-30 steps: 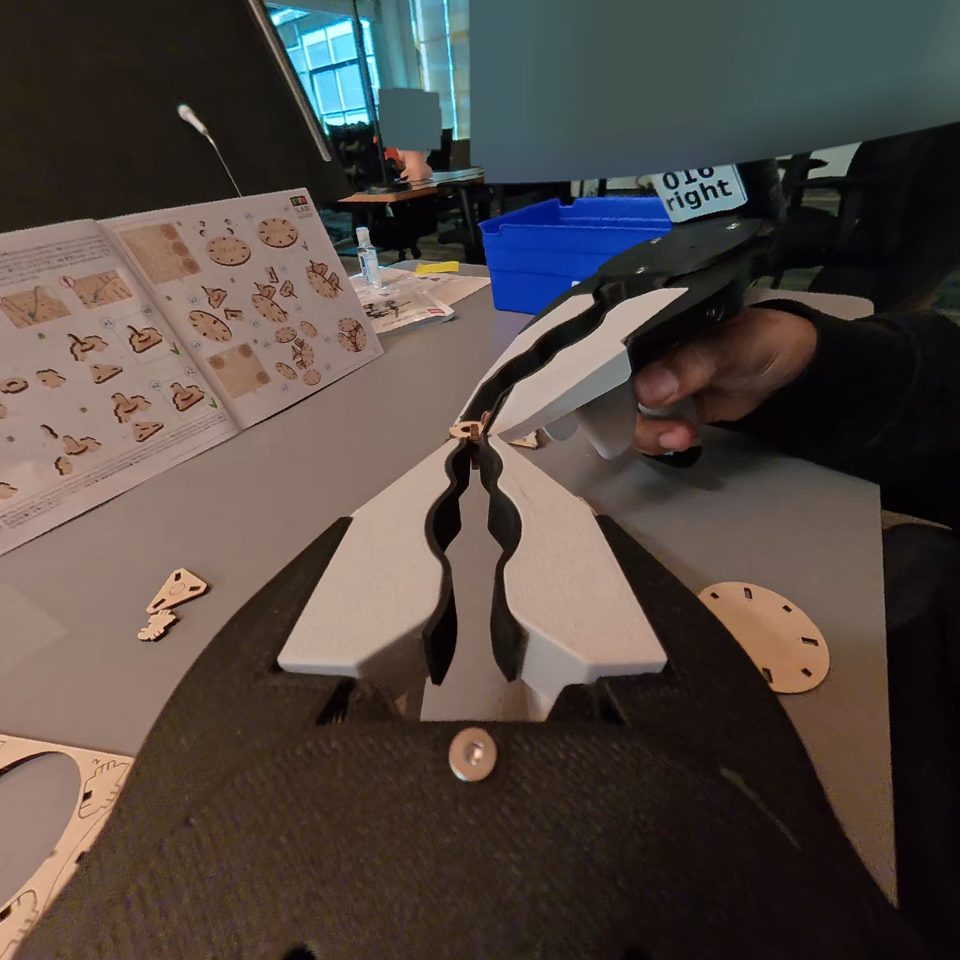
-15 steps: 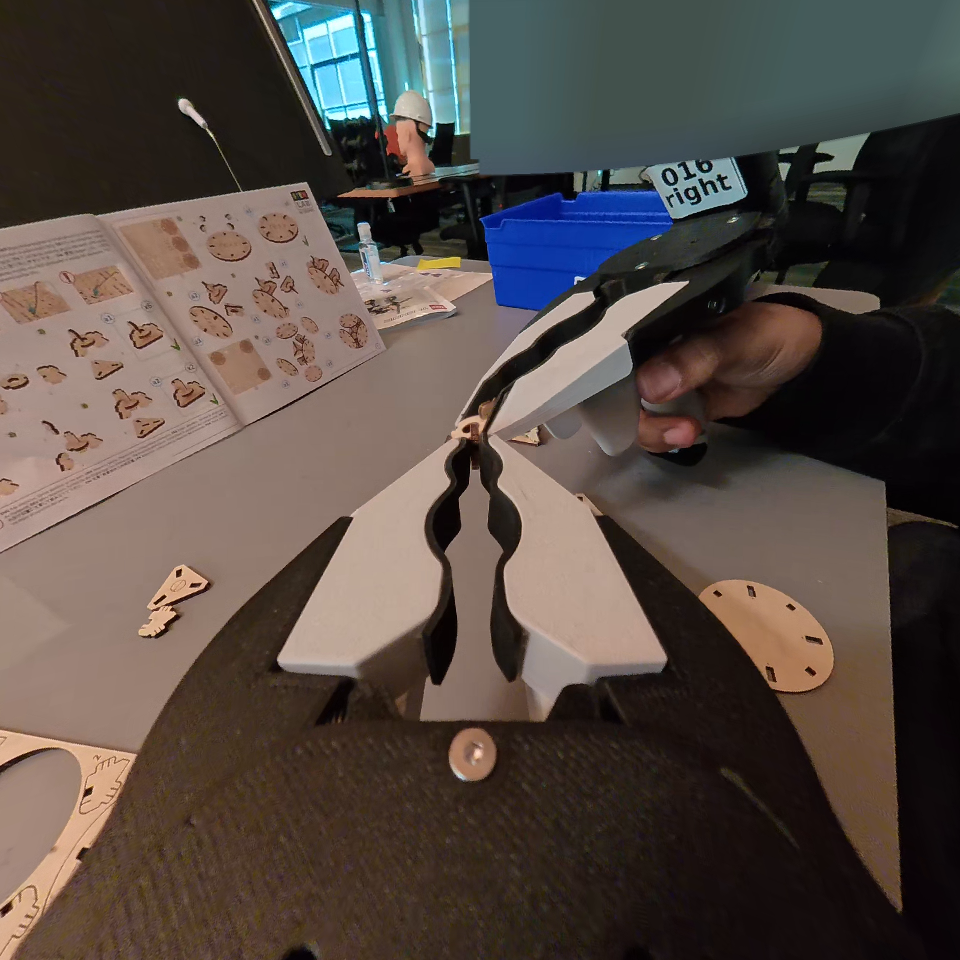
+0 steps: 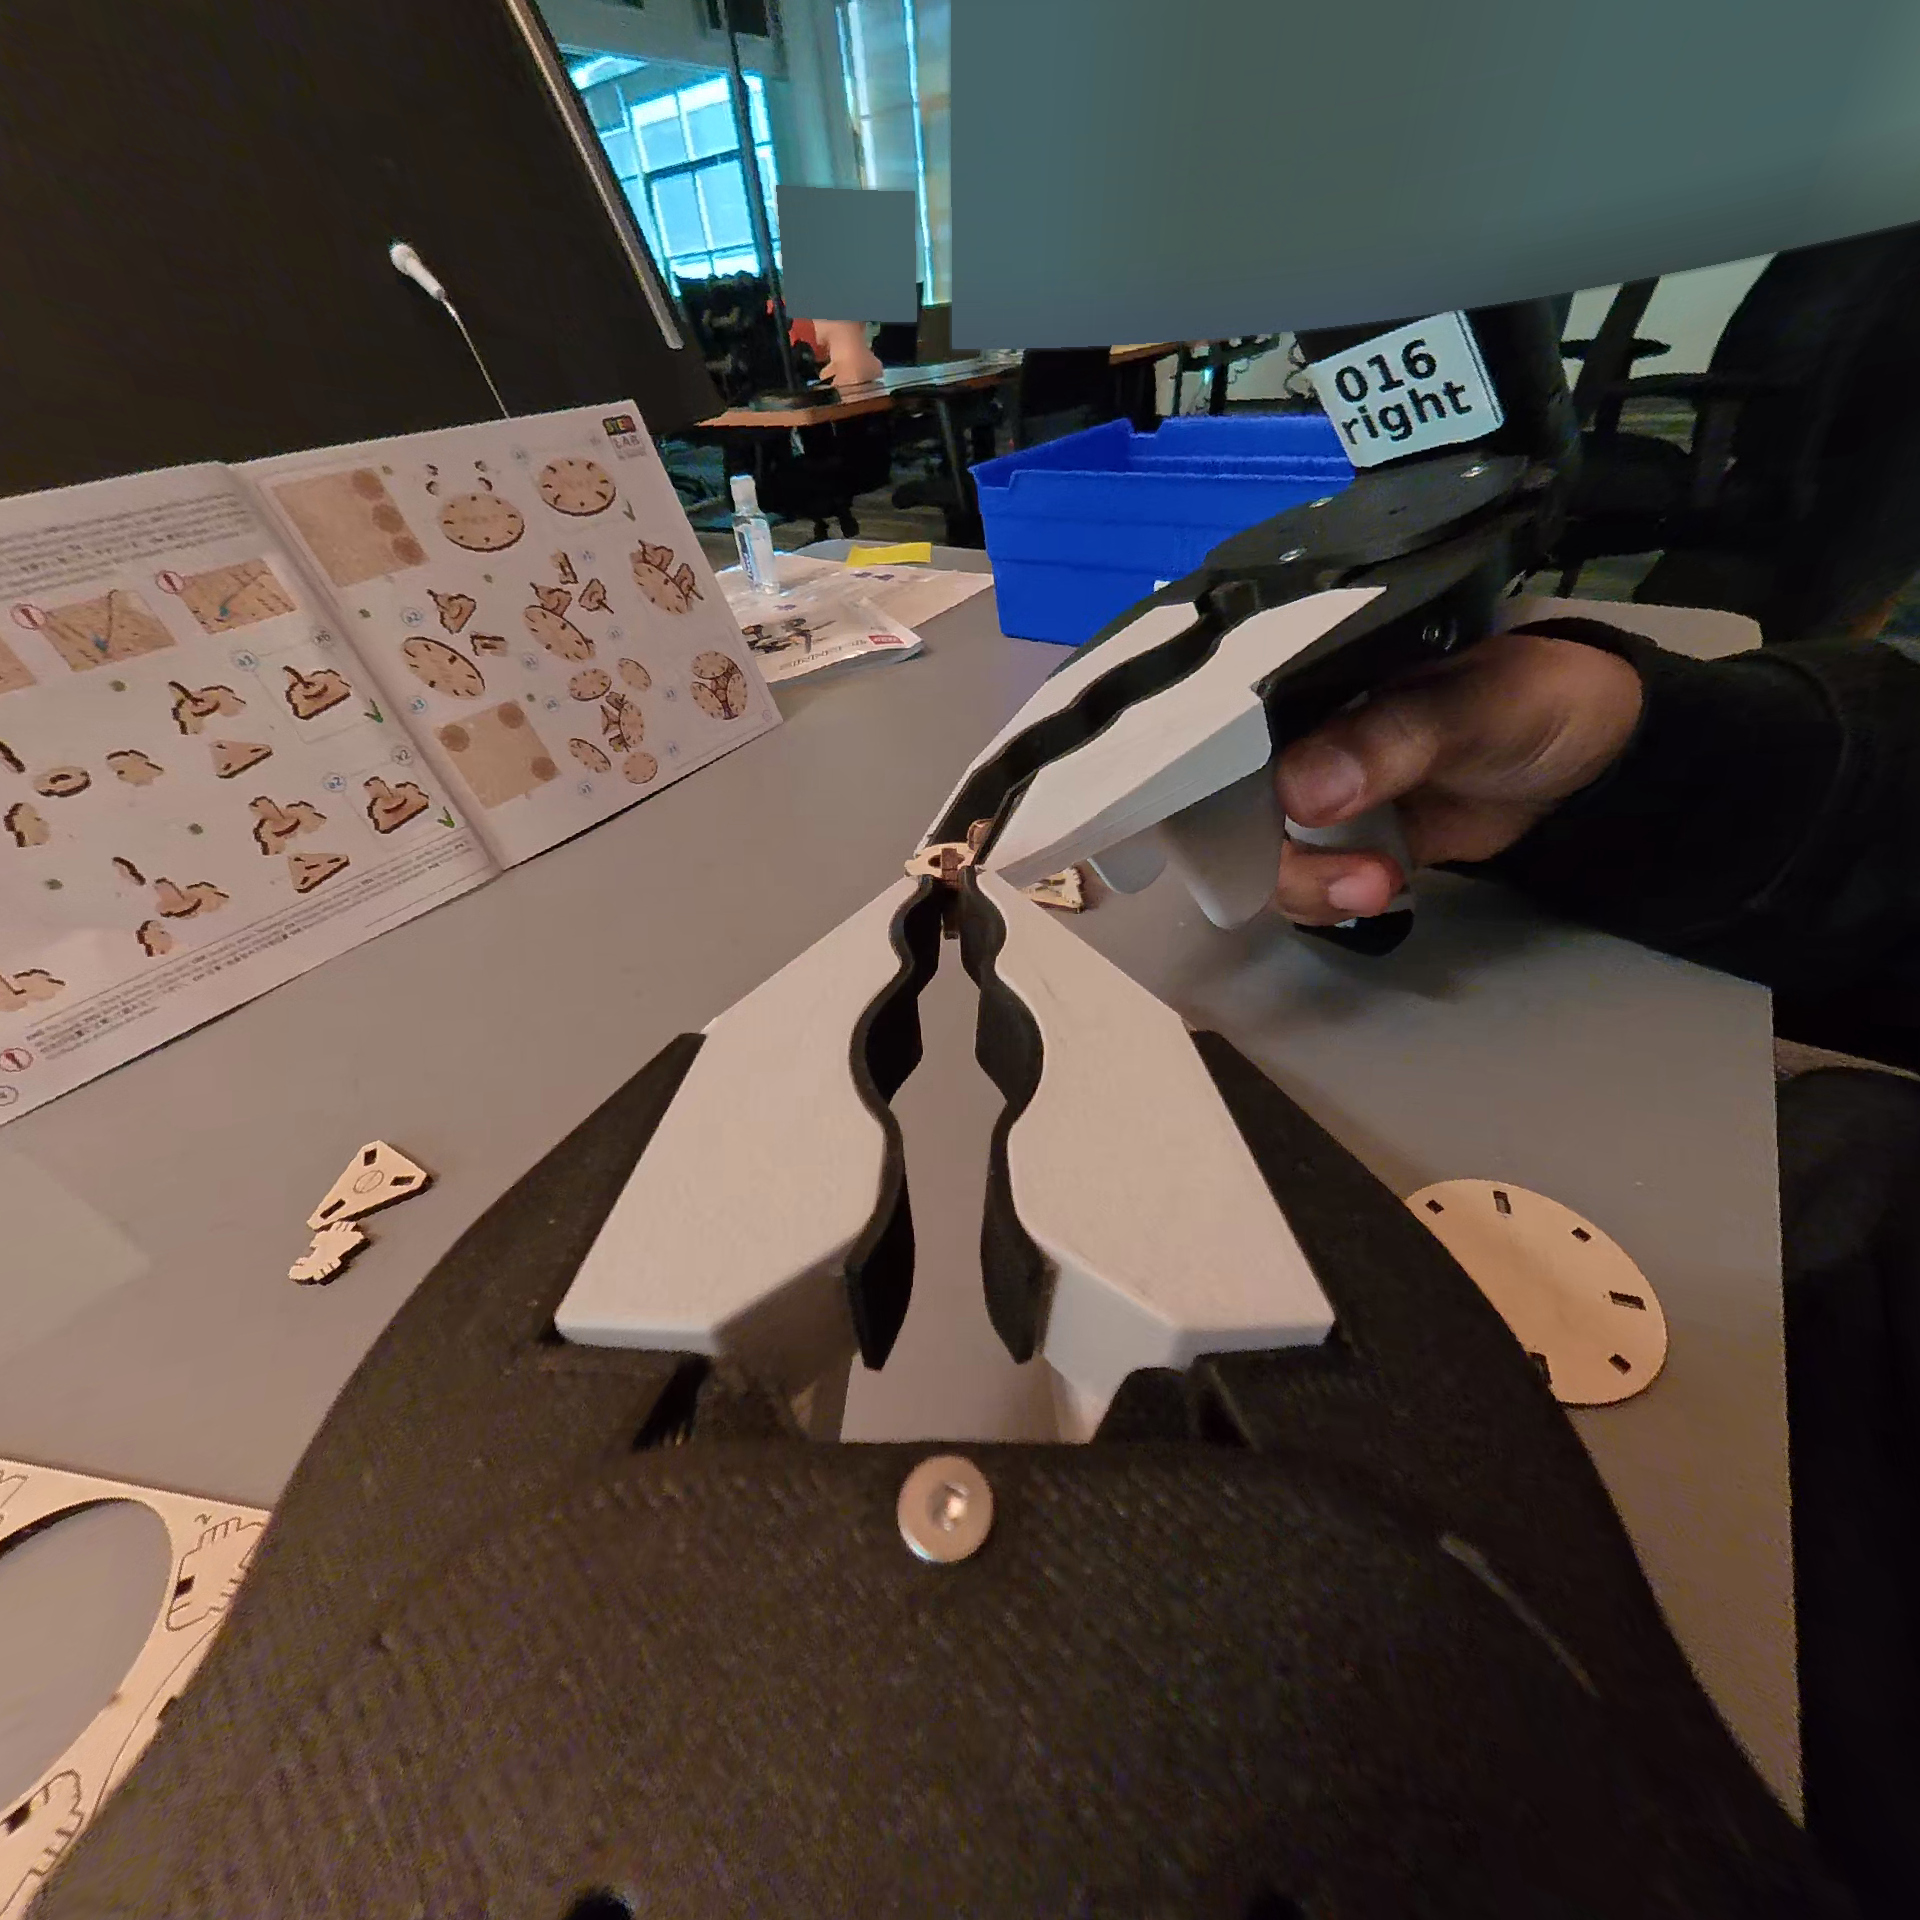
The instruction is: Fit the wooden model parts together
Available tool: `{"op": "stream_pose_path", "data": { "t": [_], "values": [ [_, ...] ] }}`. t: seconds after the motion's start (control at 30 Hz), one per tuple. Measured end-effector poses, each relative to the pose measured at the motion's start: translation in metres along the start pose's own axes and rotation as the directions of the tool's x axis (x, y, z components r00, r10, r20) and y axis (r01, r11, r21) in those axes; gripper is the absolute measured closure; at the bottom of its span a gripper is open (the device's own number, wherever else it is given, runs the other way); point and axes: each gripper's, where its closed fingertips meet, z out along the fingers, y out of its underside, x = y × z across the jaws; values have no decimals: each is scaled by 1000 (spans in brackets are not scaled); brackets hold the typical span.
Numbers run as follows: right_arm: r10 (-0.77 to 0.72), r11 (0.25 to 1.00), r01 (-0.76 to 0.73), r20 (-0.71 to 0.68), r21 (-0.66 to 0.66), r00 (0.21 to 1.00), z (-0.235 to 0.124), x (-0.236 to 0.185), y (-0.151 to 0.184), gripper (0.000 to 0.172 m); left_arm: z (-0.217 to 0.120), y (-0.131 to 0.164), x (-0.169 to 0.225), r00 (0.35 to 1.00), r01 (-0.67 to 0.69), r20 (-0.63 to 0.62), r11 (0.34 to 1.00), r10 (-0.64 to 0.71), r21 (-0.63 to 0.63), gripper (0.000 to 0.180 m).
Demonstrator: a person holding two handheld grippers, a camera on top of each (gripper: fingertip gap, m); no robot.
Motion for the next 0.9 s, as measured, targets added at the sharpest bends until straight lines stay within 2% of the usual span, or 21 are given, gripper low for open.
{"op": "stream_pose_path", "data": {
  "t": [0.23, 0.43, 0.9],
  "values": [
    [-4, 1000, 4, -4, -5, 1000, 0, 0, 1, 156, 0, 0, 0, 1000, -10, 7, 1000, 10, -4, 178],
    [58, 998, -58, 29, -24, 998, 0, 0, 3, 157, 2, 1, 3, 979, -183, 85, 983, 185, -36, 178],
    [71, 997, -69, 33, -44, 997, 0, 0, 6, 157, 2, 3, 4, 984, -158, 73, 987, 160, -35, 178]
  ]
}}
